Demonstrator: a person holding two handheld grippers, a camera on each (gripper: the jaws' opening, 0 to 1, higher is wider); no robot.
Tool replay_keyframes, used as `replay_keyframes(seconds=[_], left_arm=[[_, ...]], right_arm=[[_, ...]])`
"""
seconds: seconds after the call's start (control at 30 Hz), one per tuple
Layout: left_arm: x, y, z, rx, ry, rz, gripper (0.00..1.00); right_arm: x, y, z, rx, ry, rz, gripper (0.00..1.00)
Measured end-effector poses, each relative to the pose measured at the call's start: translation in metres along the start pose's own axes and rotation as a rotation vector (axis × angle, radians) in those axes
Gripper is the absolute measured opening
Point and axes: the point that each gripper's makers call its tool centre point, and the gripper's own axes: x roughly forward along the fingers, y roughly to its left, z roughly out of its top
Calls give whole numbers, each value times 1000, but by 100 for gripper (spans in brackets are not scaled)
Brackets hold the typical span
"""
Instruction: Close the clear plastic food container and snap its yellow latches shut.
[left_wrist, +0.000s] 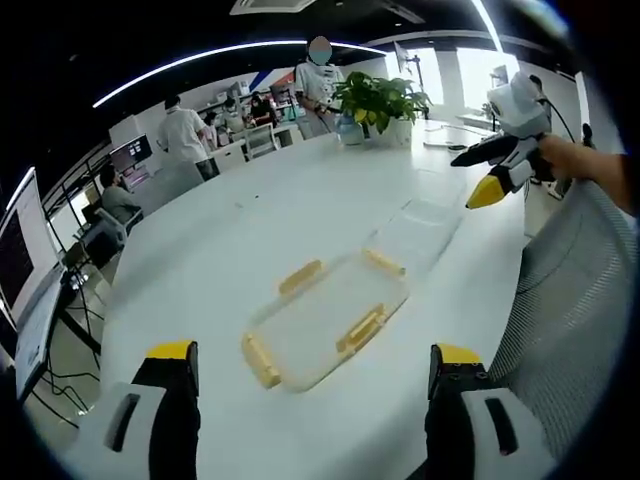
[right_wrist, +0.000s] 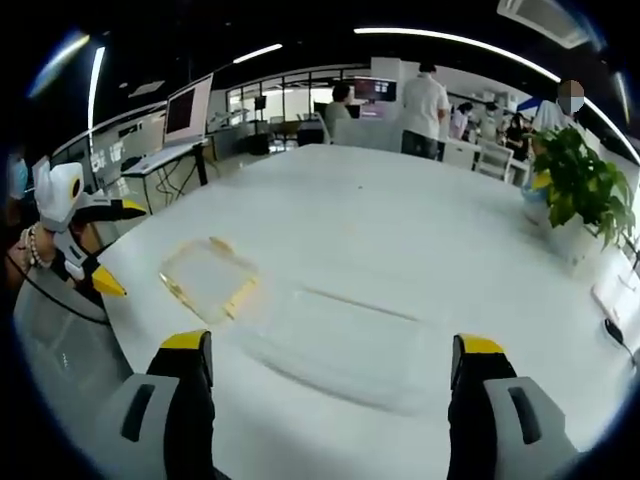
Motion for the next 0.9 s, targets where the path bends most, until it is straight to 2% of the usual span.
replay_keyframes(seconds=[0.9], left_arm=[[1,-3,-1,7,8,-11,93]], right_arm=[[0,3,-2,-5,11,18,95]])
